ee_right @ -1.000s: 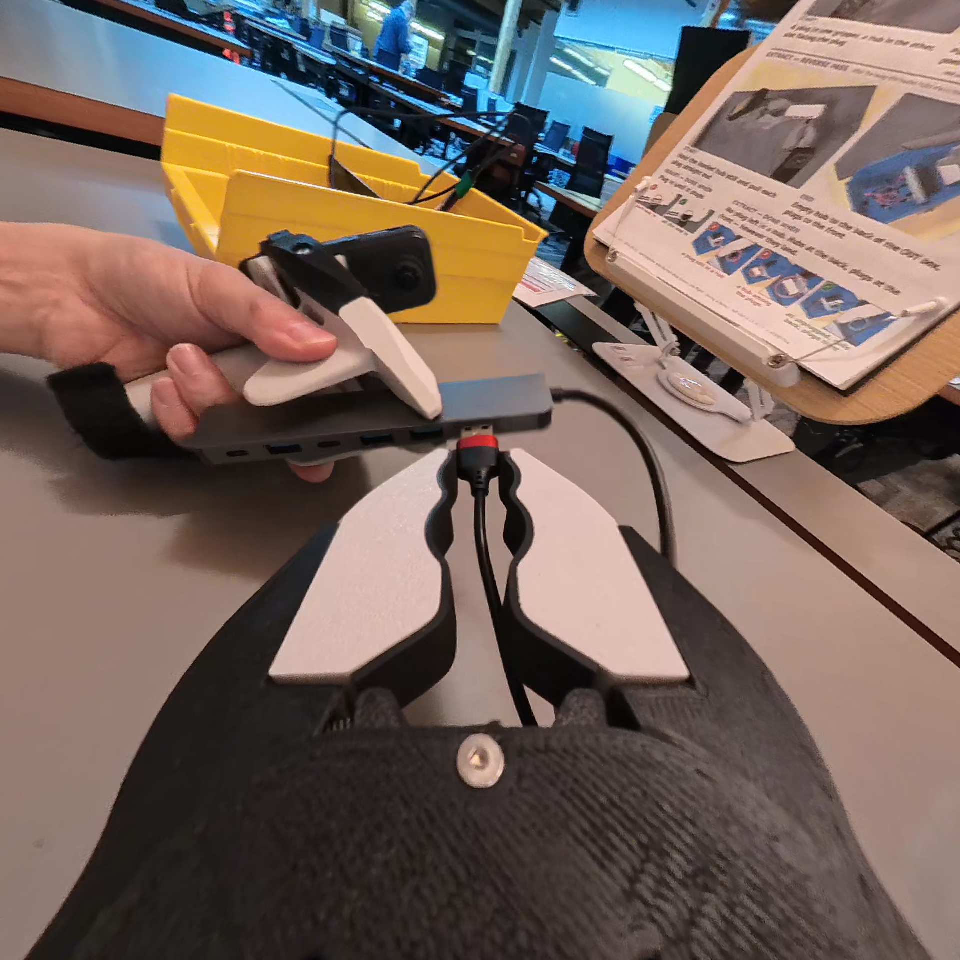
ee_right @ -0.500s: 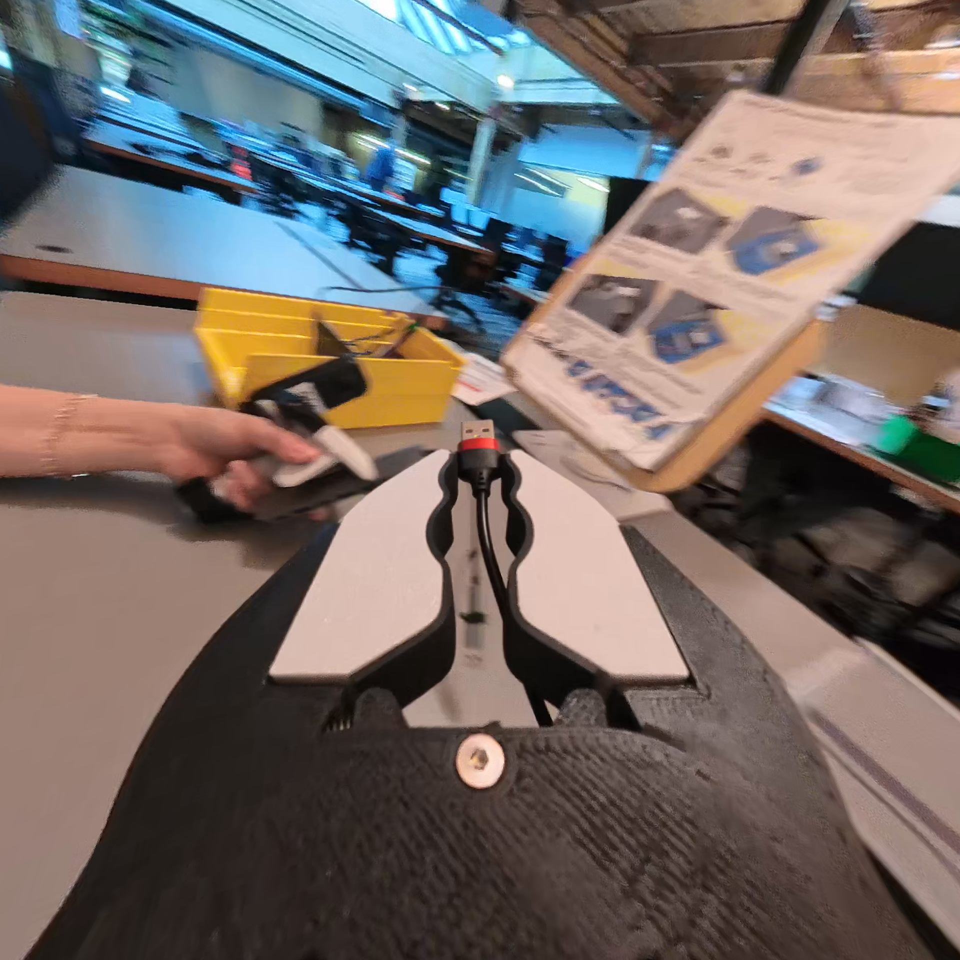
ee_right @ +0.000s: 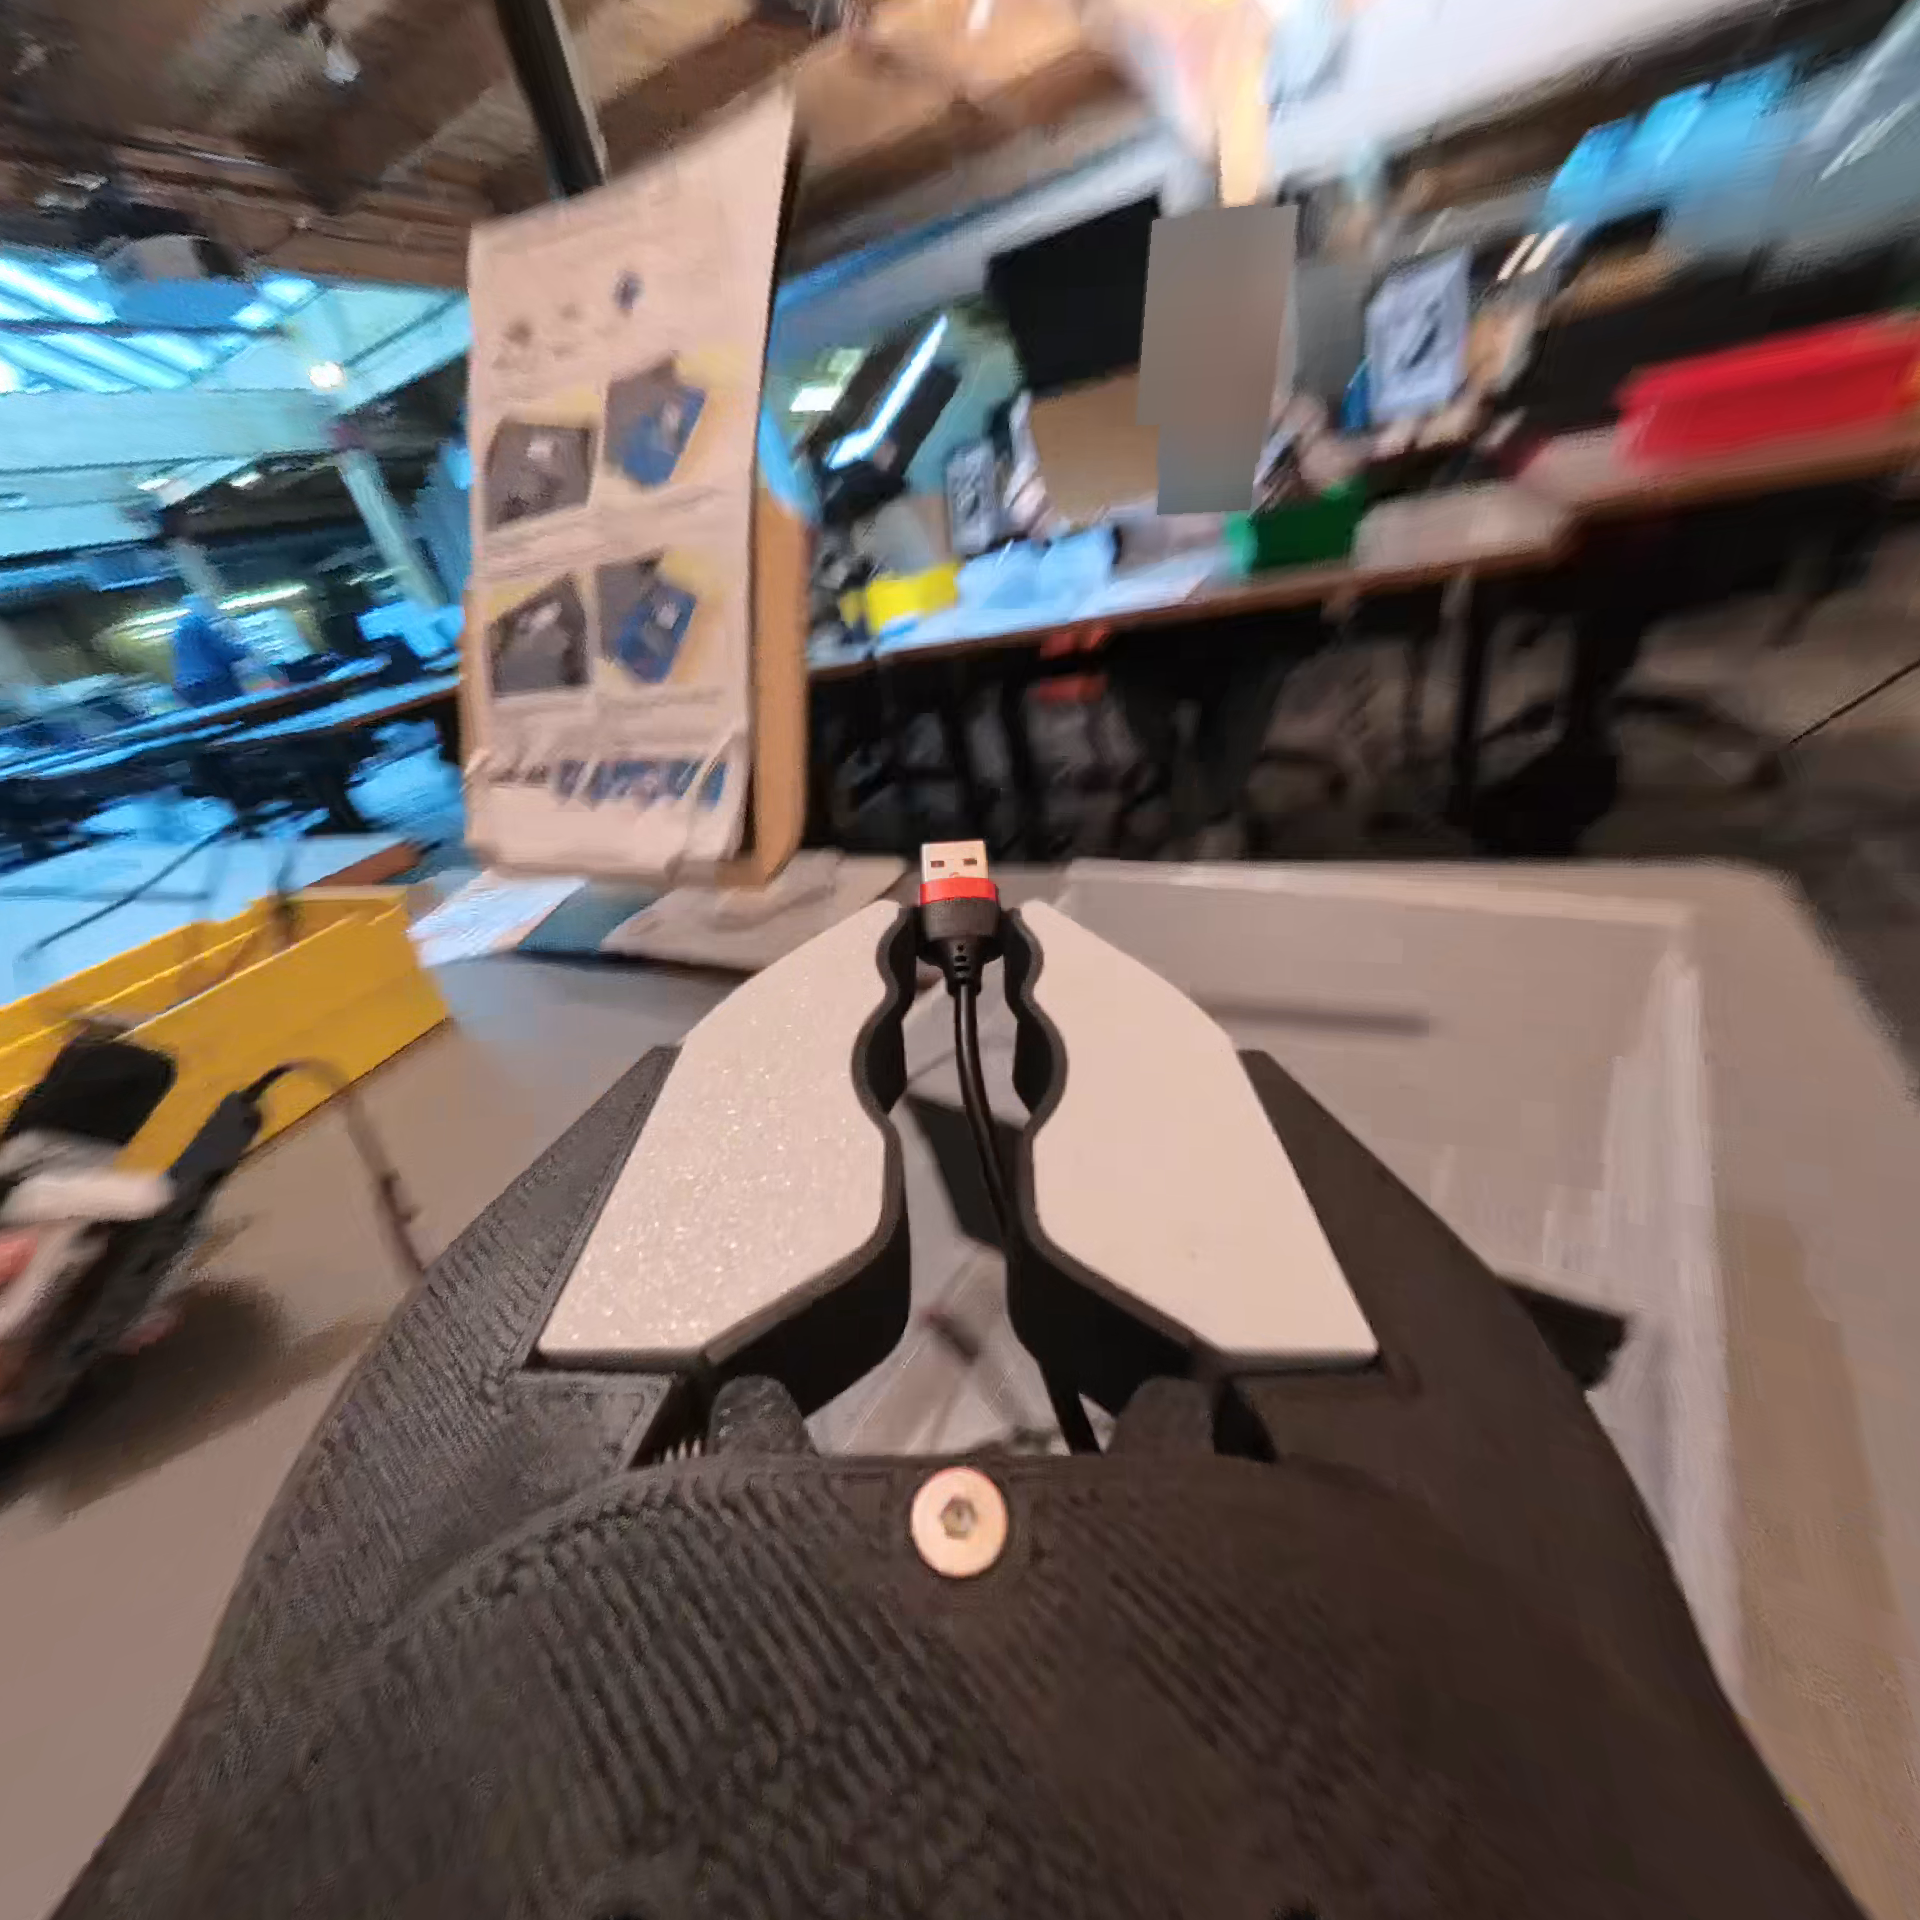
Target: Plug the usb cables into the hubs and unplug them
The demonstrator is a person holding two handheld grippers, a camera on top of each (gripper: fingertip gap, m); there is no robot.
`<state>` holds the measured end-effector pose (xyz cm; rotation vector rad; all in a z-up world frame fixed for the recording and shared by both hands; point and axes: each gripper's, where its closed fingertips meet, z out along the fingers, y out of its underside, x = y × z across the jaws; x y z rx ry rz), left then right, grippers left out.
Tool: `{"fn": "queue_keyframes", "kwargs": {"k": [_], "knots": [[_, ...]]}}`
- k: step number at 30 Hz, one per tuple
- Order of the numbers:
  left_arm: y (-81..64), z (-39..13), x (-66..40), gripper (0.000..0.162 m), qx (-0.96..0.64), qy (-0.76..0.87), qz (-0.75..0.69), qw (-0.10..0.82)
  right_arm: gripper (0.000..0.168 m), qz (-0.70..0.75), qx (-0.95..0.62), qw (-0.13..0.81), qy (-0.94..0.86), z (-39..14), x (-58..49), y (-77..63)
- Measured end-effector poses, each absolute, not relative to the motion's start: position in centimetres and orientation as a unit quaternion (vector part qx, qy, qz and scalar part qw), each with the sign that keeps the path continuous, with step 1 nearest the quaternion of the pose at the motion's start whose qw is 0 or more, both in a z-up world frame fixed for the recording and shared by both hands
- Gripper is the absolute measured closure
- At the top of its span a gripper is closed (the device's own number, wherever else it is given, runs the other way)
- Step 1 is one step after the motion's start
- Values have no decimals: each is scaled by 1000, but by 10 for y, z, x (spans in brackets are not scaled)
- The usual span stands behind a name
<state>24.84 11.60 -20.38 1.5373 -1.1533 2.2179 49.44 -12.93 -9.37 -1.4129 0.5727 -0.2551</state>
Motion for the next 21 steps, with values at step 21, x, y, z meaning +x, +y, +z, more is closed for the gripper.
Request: {"fn": "queue_keyframes", "kwargs": {"k": [21], "knots": [[107,-205,246,153,514,-414,743,113,146,77,-799,587,102,-151,280,9]]}}
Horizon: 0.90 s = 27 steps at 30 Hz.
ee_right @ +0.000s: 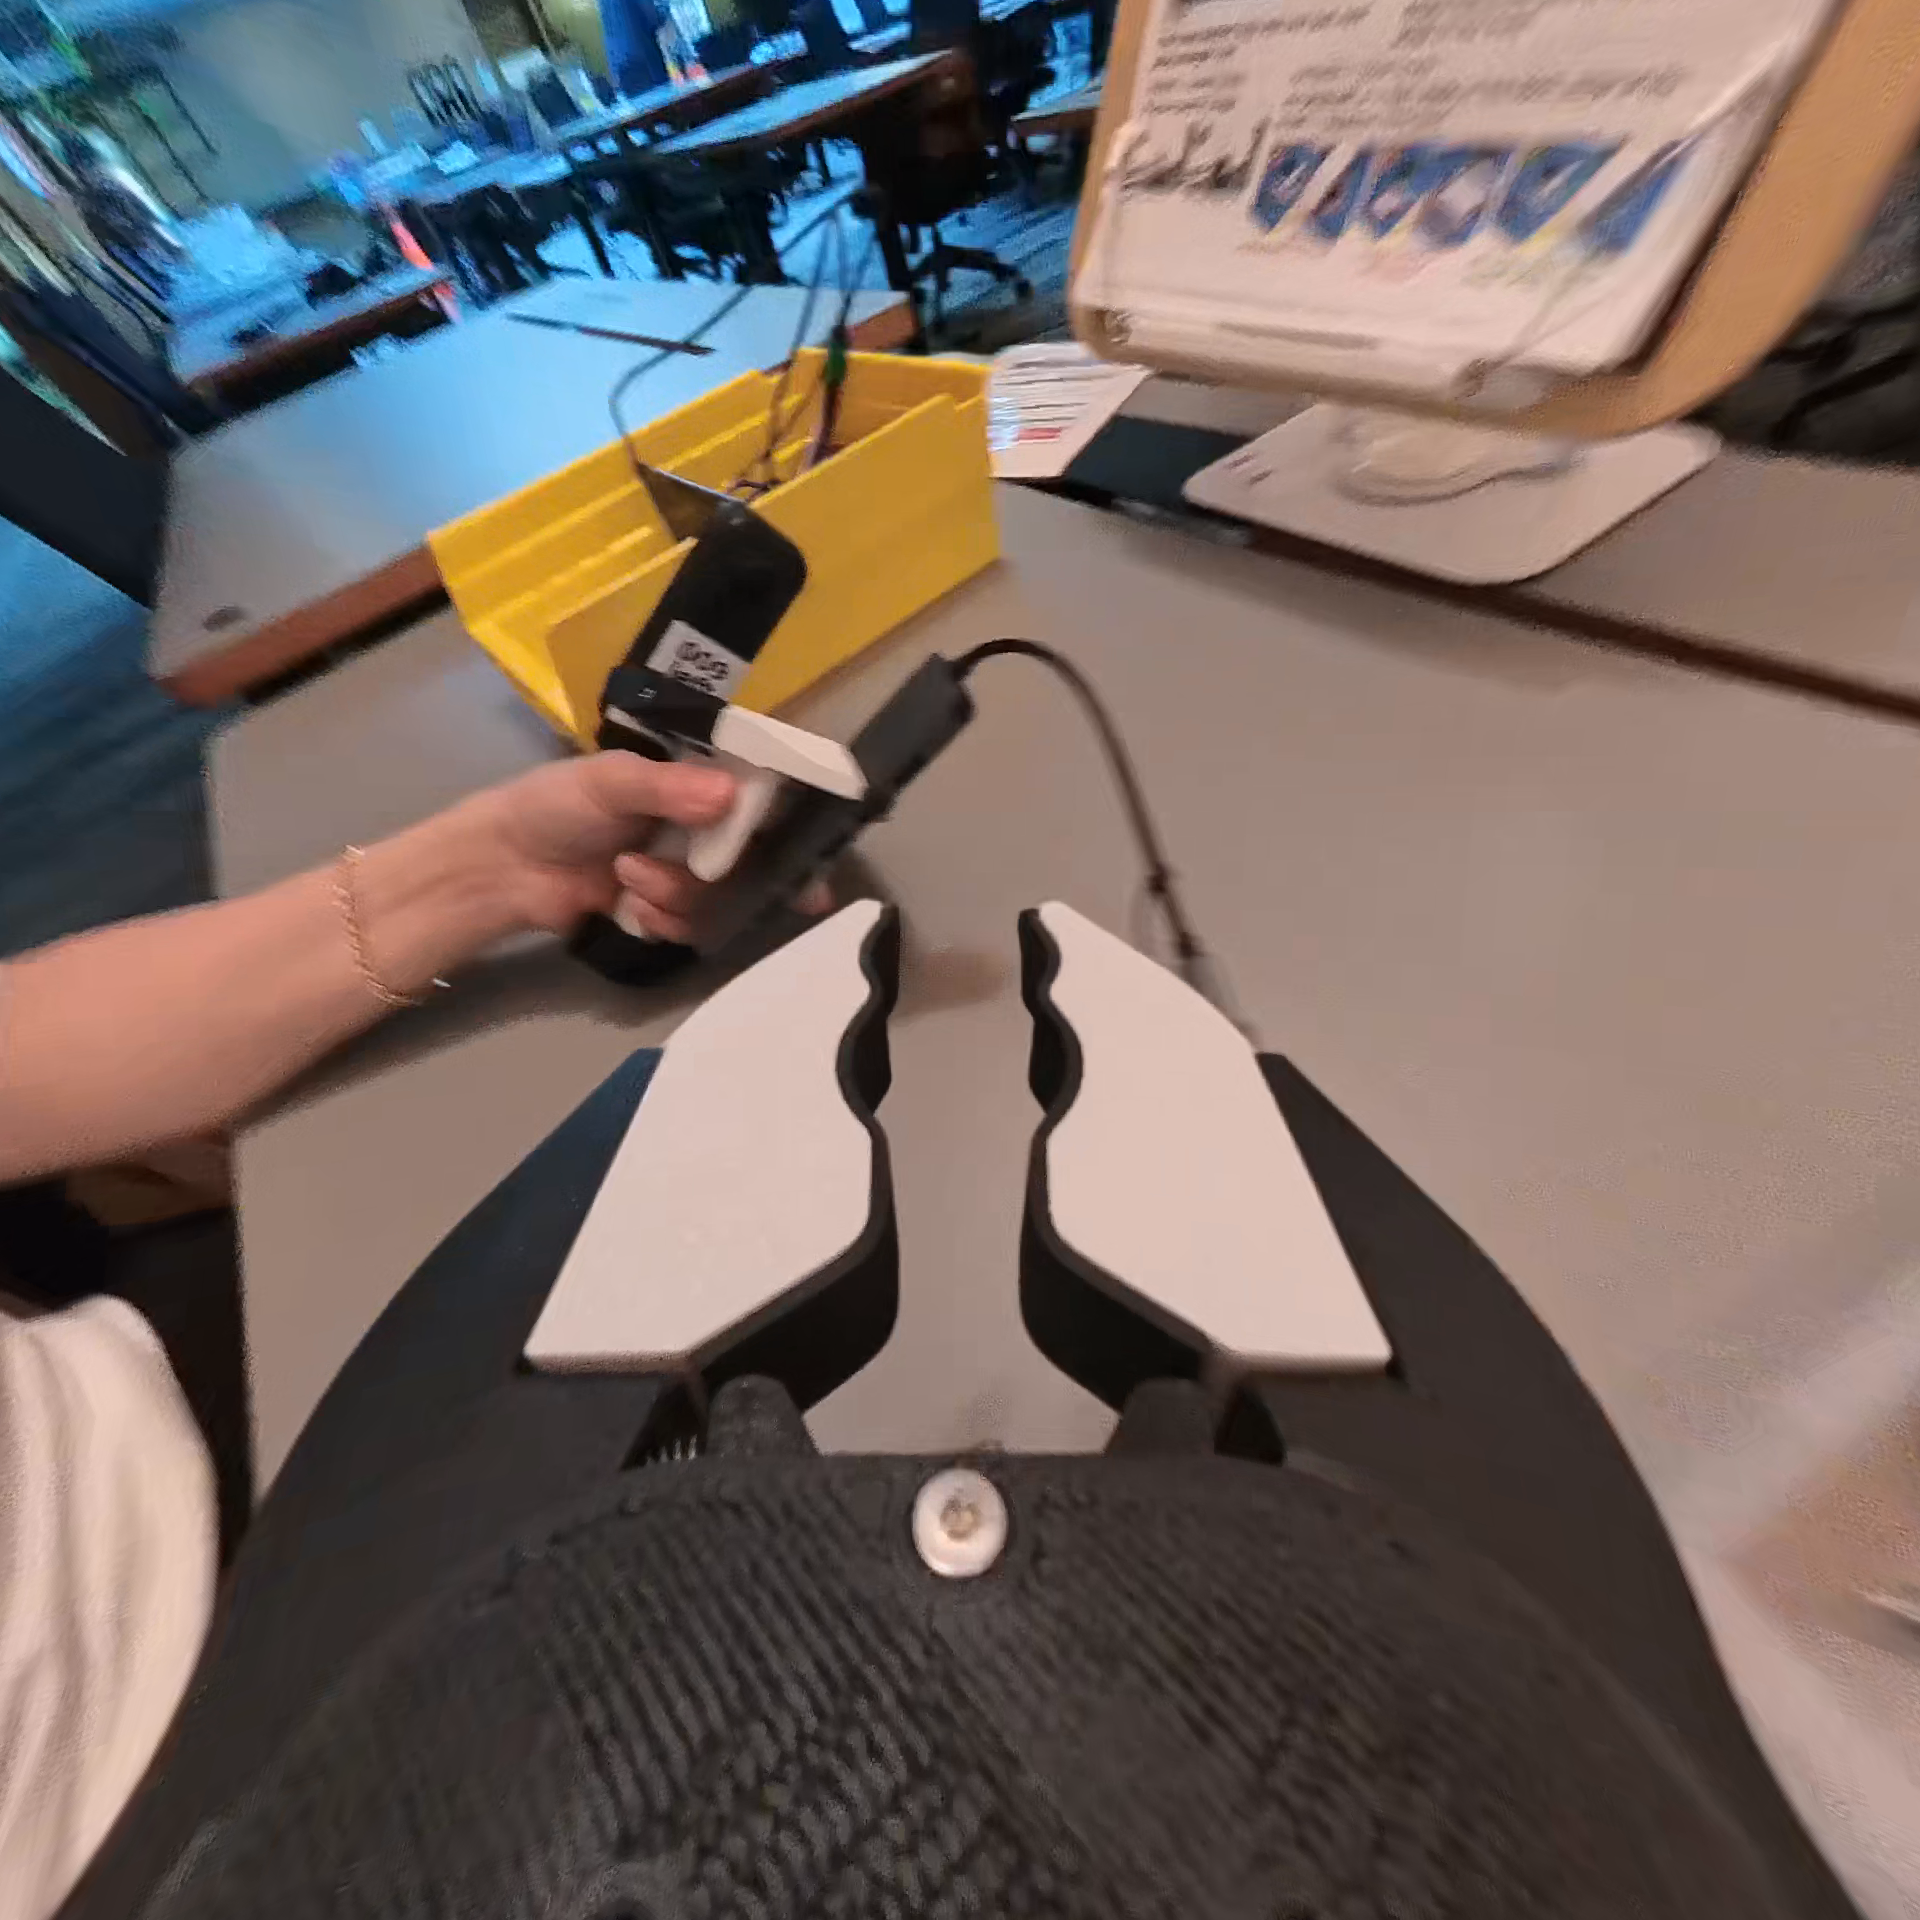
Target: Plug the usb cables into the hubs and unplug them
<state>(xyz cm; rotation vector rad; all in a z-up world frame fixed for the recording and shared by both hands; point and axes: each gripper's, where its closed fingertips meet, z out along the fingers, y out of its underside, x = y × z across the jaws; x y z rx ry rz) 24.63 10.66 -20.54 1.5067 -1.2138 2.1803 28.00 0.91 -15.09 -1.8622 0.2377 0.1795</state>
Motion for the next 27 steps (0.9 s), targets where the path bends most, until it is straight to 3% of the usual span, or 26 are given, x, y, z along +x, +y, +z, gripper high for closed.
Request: {"fn": "queue_keyframes", "kwargs": {"k": [5,9,11,13,17,19,21,24,27], "knots": [[100,-198,243,153,485,-418,758,124,123,155,-792,568,159,-190,252,71],[90,-191,237,152,447,-438,768,135,124,233,-737,601,203,-182,257,100],[84,-190,234,152,435,-451,767,136,132,249,-725,609,202,-179,256,108],[81,-189,233,152,428,-460,766,137,151,251,-723,620,172,-174,252,111],[81,-178,230,149,396,-448,791,129,157,235,-720,641,123,-156,243,108],[85,-176,236,133,405,-440,797,91,157,189,-731,647,109,-142,252,100],[94,-173,240,127,407,-428,805,60,157,110,-734,660,113,-118,281,85],[106,-165,239,133,397,-406,822,42,157,-25,-739,660,130,-70,349,52],[111,-161,238,140,389,-390,833,50,157,-240,-774,571,133,-39,445,9]]}}
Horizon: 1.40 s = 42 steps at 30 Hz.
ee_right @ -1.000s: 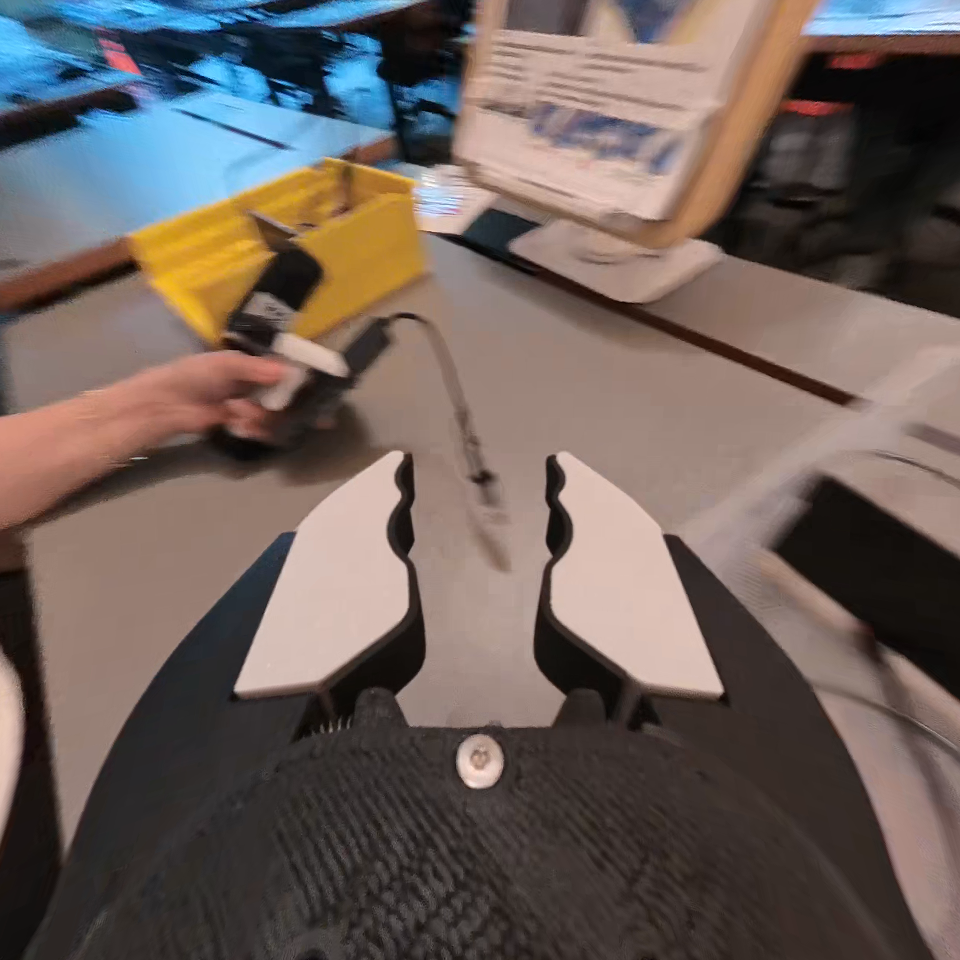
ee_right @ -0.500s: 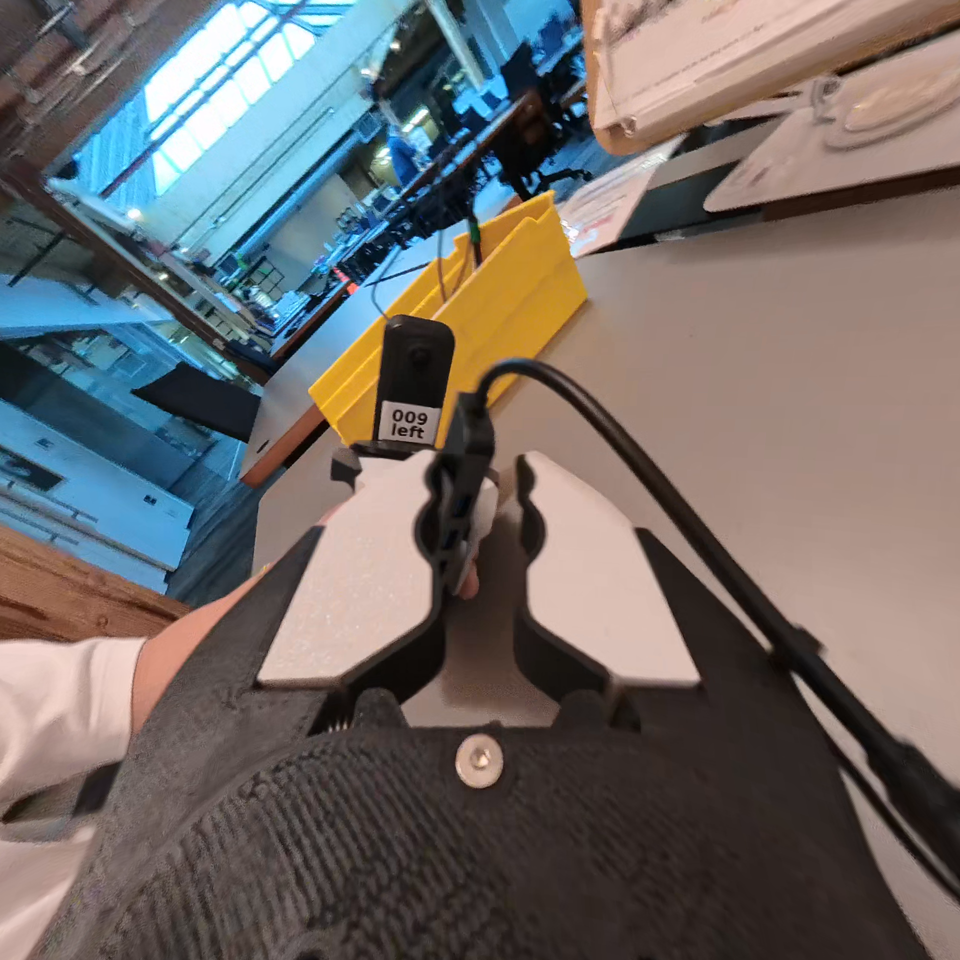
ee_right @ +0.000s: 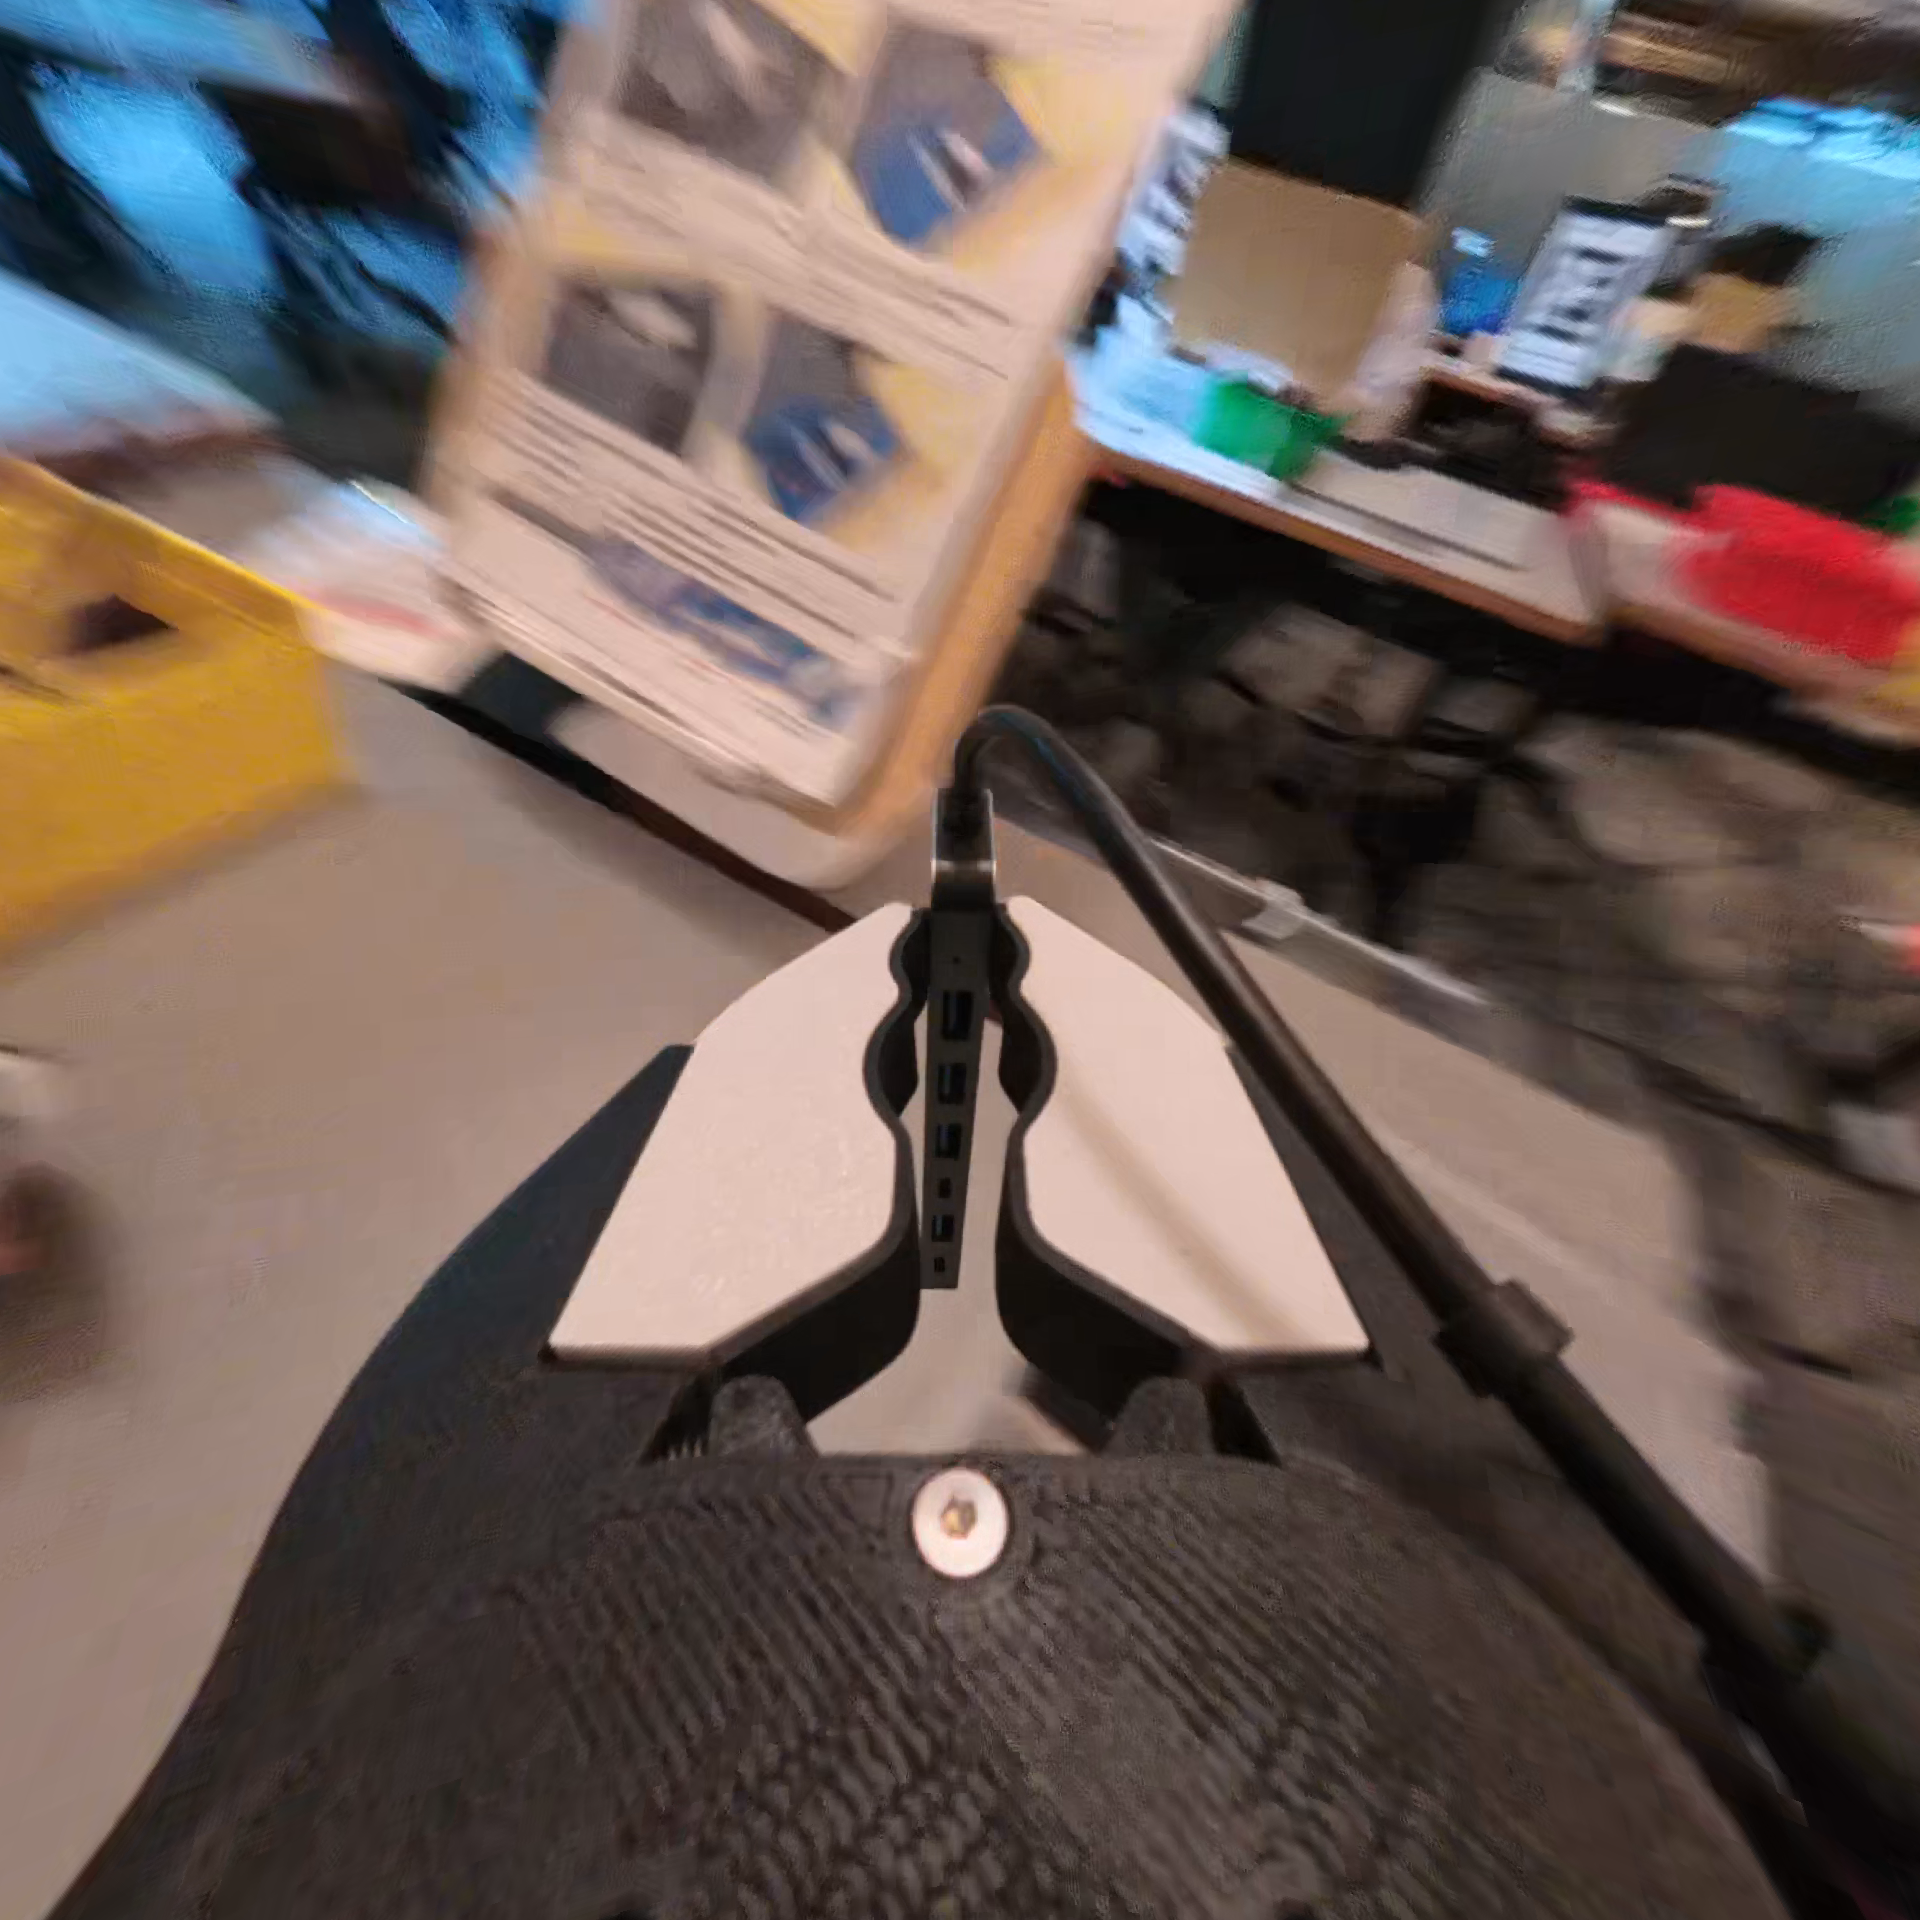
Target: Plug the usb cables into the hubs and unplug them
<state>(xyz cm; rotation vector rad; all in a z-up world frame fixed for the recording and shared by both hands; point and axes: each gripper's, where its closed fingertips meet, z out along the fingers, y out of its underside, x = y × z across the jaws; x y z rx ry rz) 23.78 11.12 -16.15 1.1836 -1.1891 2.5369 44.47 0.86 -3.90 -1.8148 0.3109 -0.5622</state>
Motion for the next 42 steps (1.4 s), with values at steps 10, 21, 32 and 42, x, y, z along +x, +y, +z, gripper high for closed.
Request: {"fn": "queue_keyframes", "kwargs": {"k": [10,21,32,42], "knots": [[114,-163,238,151,382,-379,841,58,158,-362,-912,185,56,-127,609,-81],[117,-161,236,155,371,-365,850,78,149,-231,-965,117,38,-208,601,-86],[120,-159,235,157,370,-355,855,81,134,-239,-959,138,62,-168,569,-87],[101,-112,215,148,364,-497,783,-83,141,-161,-841,514,53,-137,354,13]]}}
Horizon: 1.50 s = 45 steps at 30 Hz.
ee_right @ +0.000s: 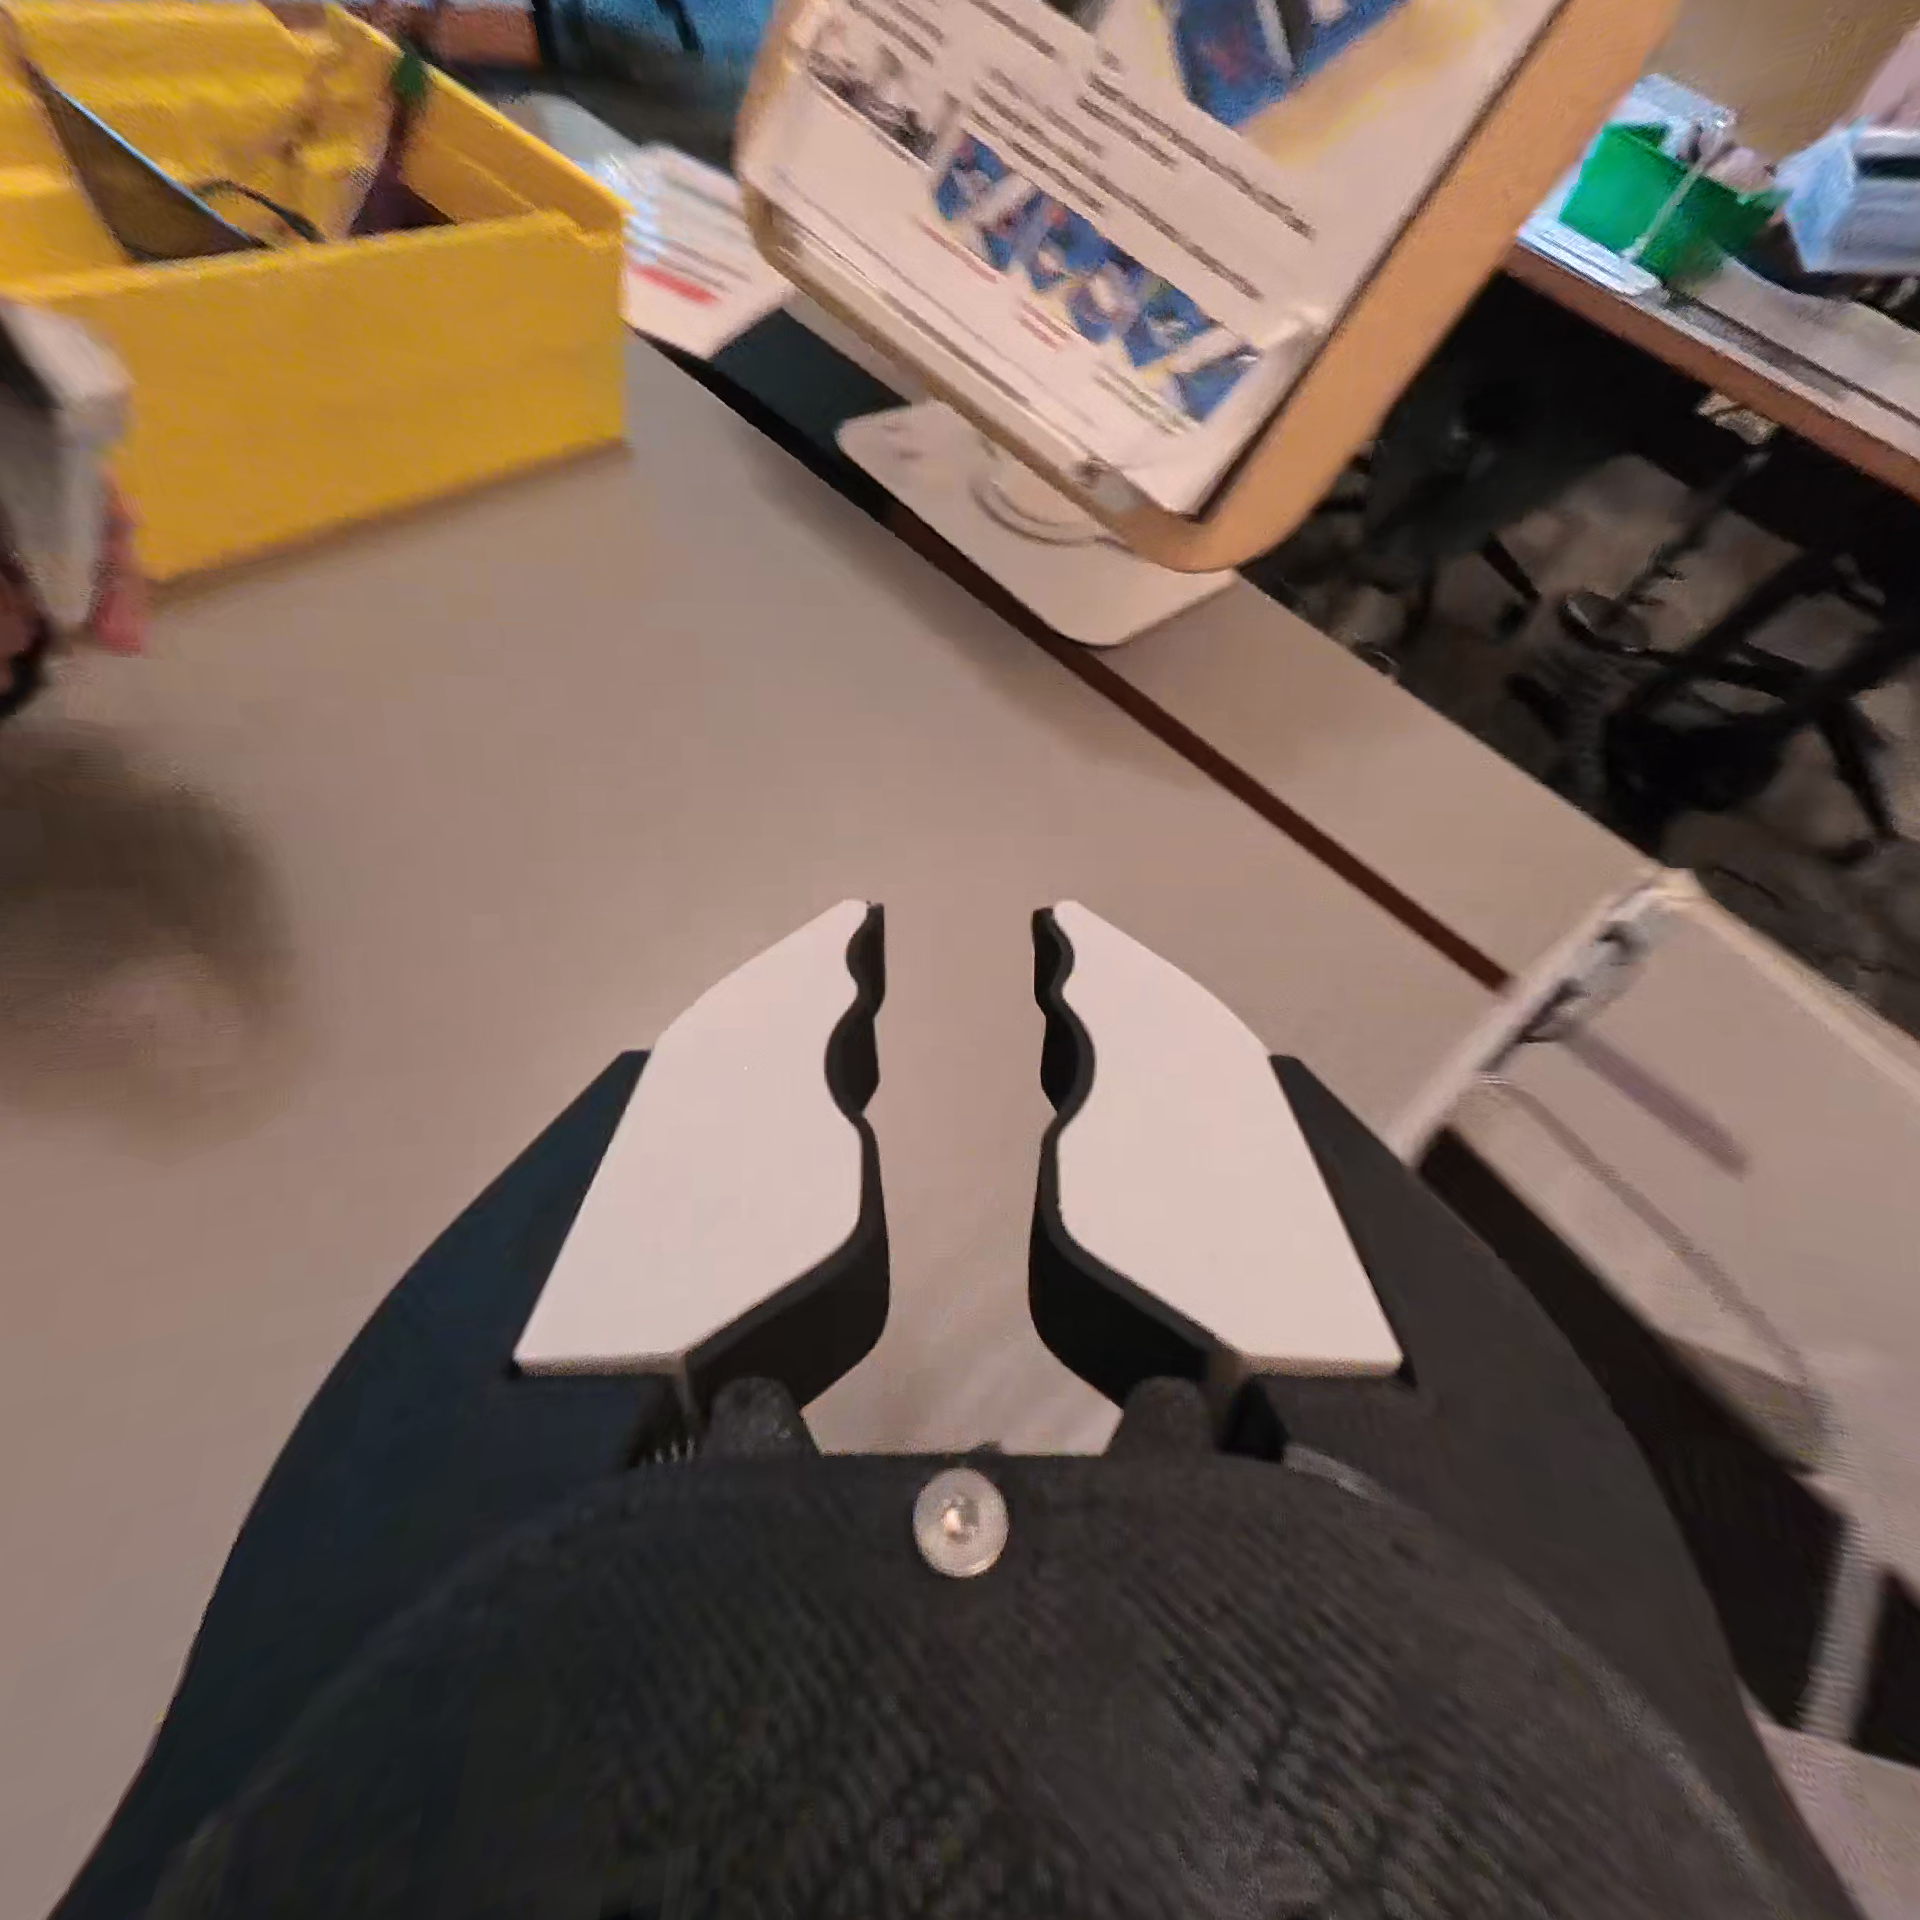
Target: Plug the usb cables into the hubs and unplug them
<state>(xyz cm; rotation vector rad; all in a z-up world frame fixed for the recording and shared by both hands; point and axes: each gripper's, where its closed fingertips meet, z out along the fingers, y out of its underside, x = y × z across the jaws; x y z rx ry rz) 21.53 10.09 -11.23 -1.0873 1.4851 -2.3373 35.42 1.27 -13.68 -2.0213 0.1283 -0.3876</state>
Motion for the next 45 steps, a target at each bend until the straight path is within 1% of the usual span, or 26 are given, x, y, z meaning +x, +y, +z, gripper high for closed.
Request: {"fn": "queue_keyframes", "kwargs": {"k": [3,6,8,10,12,13,14,15,17,19,25,27,30,33,36,38,40,42,45], "knots": [[144,-95,206,141,-441,518,-713,171,142,-122,-825,549,60,-151,317,19],[227,-79,191,137,-480,563,-584,333,142,-106,-829,547,49,-164,300,20],[286,-73,178,131,-483,610,-467,420,142,-114,-836,535,44,-170,300,18],[343,-75,167,122,-498,653,-352,450,142,-119,-840,529,33,-172,301,18],[391,-80,158,114,-536,672,-275,431,142,-118,-841,527,30,-172,303,18],[407,-85,154,109,-566,676,-253,399,142,-120,-839,530,32,-171,304,18],[415,-93,150,103,-597,680,-243,350,142,-117,-836,535,34,-169,304,18],[419,-101,146,100,-627,680,-237,297,142,-109,-834,540,33,-168,303,19],[425,-113,148,100,-669,671,-226,226,142,-105,-832,544,33,-167,303,19],[427,-125,159,102,-685,667,-226,185,142,-114,-834,539,30,-168,305,18],[439,-169,183,106,-703,689,-132,113,142,-138,-840,524,22,-169,311,6],[442,-174,203,108,-679,709,-124,144,142,-141,-837,528,26,-167,314,3],[455,-173,235,110,-586,765,-72,256,142,-133,-833,537,25,-166,312,3],[449,-185,249,108,-470,830,-16,301,142,-139,-837,530,18,-169,314,1],[443,-205,254,108,-388,869,36,305,142,-145,-838,526,21,-171,319,-3],[440,-219,252,110,-354,888,59,287,142,-145,-834,532,26,-170,321,-4],[444,-230,253,109,-346,894,79,274,142,-144,-831,537,30,-170,324,-5],[450,-233,259,100,-359,889,80,275,142,-143,-833,533,33,-173,325,-7],[453,-241,260,101,-362,895,71,251,142,-151,-837,525,35,-177,329,-9]]}}
